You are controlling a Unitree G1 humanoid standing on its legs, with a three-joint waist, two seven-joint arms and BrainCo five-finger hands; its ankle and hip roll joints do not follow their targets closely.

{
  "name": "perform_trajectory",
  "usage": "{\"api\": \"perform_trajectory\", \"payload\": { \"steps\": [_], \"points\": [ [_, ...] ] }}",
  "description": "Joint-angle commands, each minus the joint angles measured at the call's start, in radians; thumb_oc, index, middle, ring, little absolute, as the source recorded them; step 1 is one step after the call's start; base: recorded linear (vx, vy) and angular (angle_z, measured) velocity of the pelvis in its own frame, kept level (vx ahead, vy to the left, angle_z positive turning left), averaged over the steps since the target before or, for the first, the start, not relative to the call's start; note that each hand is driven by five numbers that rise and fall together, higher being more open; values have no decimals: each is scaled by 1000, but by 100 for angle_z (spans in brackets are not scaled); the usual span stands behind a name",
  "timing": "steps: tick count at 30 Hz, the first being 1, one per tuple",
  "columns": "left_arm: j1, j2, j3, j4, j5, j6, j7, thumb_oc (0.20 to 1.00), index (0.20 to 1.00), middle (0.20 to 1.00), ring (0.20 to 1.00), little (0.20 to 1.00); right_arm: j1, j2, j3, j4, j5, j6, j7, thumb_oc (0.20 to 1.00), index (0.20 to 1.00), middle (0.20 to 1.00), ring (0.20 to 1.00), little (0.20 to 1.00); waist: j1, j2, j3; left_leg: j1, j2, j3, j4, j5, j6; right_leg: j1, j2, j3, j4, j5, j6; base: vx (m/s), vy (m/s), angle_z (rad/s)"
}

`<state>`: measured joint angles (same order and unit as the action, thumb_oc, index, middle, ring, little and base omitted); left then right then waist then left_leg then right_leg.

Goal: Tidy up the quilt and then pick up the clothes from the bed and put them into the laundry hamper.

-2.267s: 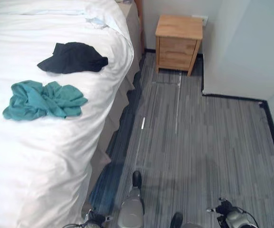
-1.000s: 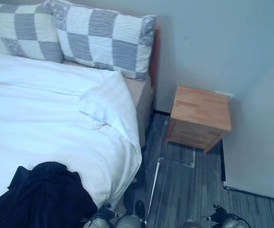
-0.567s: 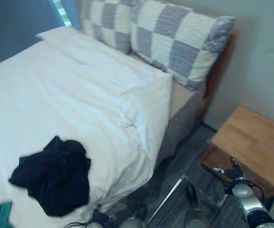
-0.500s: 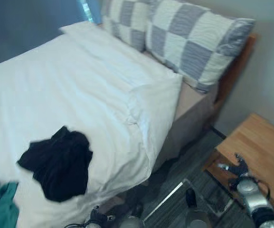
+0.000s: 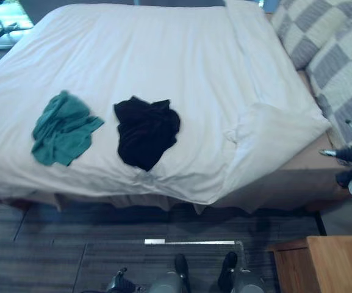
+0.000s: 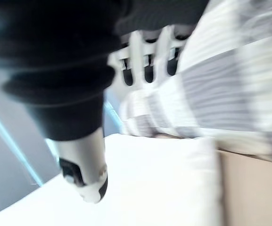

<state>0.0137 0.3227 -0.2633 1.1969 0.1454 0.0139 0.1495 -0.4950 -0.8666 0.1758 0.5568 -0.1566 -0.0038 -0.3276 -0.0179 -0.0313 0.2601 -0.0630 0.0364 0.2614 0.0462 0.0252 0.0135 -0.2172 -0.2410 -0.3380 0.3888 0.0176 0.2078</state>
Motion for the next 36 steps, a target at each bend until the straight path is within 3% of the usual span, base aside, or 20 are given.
{"api": "perform_trajectory", "payload": {
  "steps": [1,9,10,20,25,30,31,36],
  "points": [
    [-59,61,30,4,51,-1,11,1000,1000,1000,1000,1000,-110,-5,0,5,-17,-9,-28,1000,1000,1000,1000,1000,20,-52,58,34,39,-84,55,-119,-44,23,-15,73,-28,128,54,0,0,71],
    [-59,61,30,4,51,-1,11,1000,1000,1000,1000,1000,-110,-5,0,5,-17,-9,-28,1000,1000,1000,1000,1000,20,-52,58,34,39,-84,55,-119,-44,23,-15,73,-28,128,54,38,-90,-2],
    [-73,103,77,22,-41,-19,56,1000,1000,1000,1000,1000,-376,-25,191,93,-57,25,-2,1000,1000,1000,1000,1000,55,-68,103,6,63,-225,77,-133,-130,42,-4,216,-364,96,14,309,-757,-52],
    [-81,64,-4,-49,-84,-43,78,1000,1000,1000,1000,1000,-682,-21,431,274,-122,26,-13,1000,1000,1000,1000,1000,71,14,213,-95,129,-274,5,-30,-167,-109,19,151,-266,53,-13,4,-162,47],
    [-75,40,-41,-54,-92,-50,86,1000,1000,1000,1000,1000,-784,19,483,299,-118,18,-54,1000,1000,1000,1000,1000,79,35,228,-110,148,-276,-26,-8,-174,-155,34,146,-249,44,-20,1,-53,4],
    [-88,38,-65,-58,-114,-58,90,1000,1000,1000,1000,1000,-875,50,576,357,-129,14,-35,1000,1000,1000,1000,1000,88,45,260,-148,157,-281,-27,4,-179,-222,40,148,-213,39,-25,-44,-29,-2],
    [-91,36,-67,-63,-121,-61,88,1000,1000,1000,1000,1000,-890,54,601,383,-131,12,-23,200,200,200,200,200,89,46,260,-158,159,-282,-27,7,-180,-238,40,148,-200,37,-26,-50,-18,-8],
    [-100,28,-67,-69,-151,-66,90,1000,1000,1000,1000,1000,-885,78,640,510,-121,16,26,200,200,200,200,200,88,46,260,-171,161,-285,-30,17,-182,-257,37,145,-183,31,-31,-11,-7,1]
  ]
}}
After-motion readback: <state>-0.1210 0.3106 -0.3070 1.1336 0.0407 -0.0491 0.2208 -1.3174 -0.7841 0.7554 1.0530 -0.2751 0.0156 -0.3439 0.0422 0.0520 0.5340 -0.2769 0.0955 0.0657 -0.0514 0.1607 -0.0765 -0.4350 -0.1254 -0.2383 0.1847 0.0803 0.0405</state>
